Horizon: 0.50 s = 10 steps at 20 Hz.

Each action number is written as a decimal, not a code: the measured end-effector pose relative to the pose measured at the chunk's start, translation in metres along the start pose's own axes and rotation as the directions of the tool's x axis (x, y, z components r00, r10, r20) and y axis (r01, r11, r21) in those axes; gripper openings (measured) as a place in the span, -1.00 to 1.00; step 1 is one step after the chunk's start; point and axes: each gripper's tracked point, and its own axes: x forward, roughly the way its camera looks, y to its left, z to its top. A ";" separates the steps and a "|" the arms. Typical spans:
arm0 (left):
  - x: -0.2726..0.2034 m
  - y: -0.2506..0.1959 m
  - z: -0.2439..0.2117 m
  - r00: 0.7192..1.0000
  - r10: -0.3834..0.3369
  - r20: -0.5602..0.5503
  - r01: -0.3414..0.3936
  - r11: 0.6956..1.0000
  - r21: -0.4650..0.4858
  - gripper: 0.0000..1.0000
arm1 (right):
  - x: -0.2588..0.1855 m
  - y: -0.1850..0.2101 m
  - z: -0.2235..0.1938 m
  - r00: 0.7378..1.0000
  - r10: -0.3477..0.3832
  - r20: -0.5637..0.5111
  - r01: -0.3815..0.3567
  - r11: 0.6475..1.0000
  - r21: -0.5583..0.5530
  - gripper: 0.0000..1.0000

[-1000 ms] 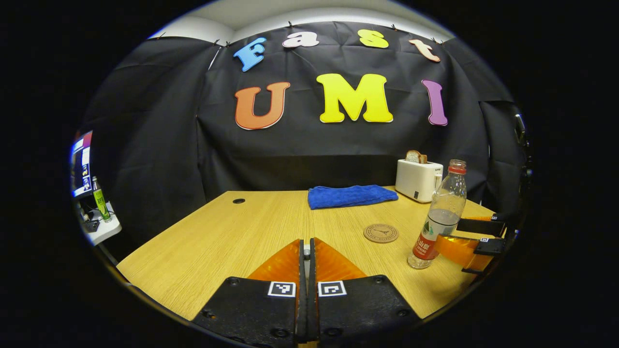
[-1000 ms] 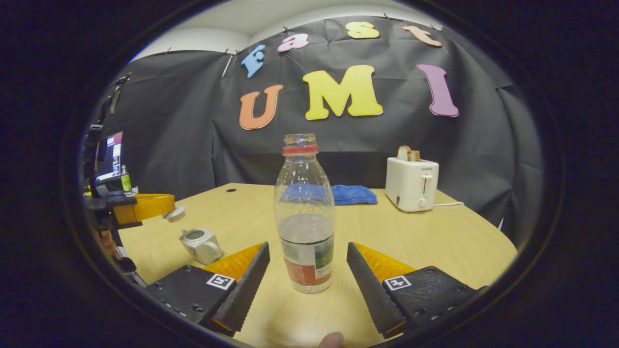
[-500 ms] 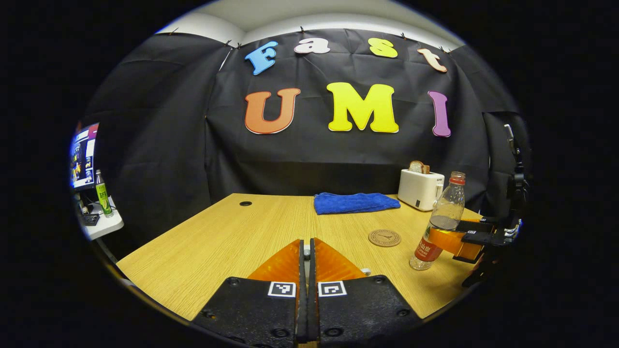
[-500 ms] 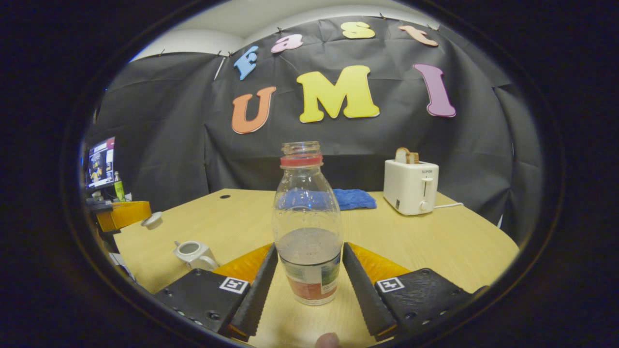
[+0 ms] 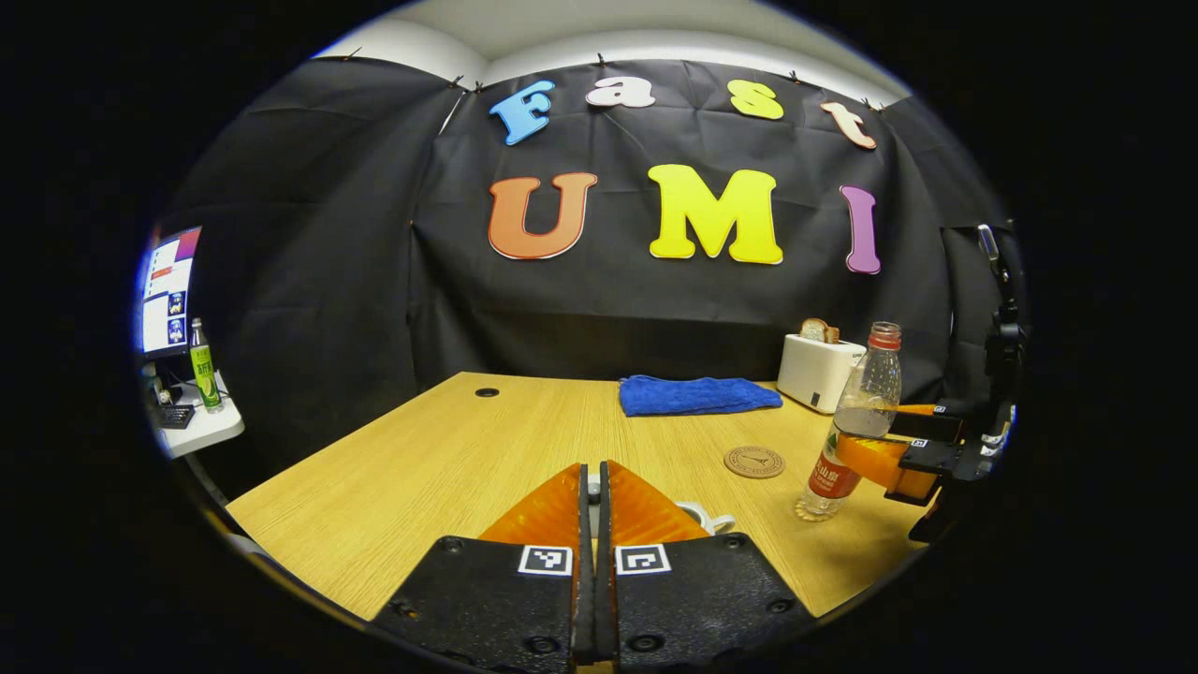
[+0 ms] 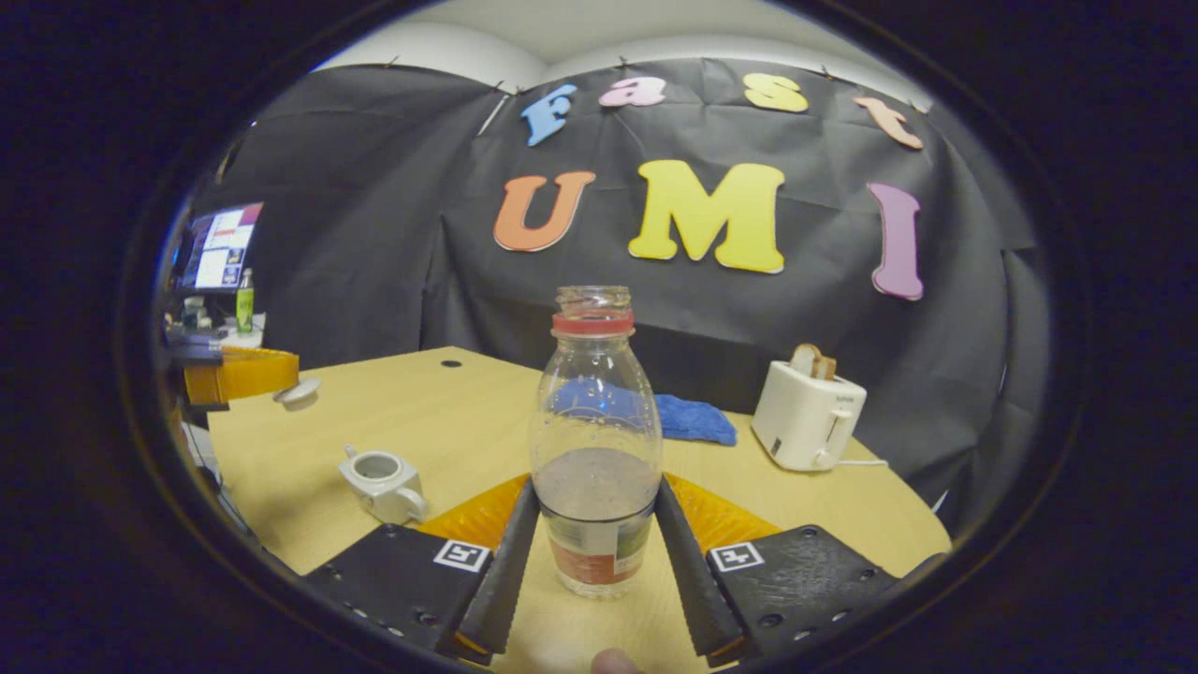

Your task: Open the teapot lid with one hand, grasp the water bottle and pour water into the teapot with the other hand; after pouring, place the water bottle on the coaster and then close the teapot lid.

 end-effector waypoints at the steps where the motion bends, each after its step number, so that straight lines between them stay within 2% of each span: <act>1: -0.001 0.003 0.001 1.000 0.008 0.006 -0.008 1.000 0.003 -0.94 | 0.004 0.003 -0.001 1.000 0.006 -0.014 -0.006 0.998 -0.069 0.41; 3: -0.001 0.008 0.004 1.000 0.008 0.018 -0.008 1.000 0.010 -0.94 | 0.010 0.007 0.004 1.000 0.003 -0.025 -0.008 0.976 -0.217 0.41; 5: -0.001 0.013 0.007 1.000 0.007 0.026 -0.008 1.000 0.011 -0.95 | 0.019 0.007 0.008 1.000 -0.010 -0.026 0.000 0.934 -0.357 0.41; 10: -0.001 0.021 0.005 1.000 -0.008 0.020 0.008 1.000 0.025 -0.94 | 0.034 0.011 0.011 0.999 -0.042 0.002 0.034 0.772 -0.634 0.41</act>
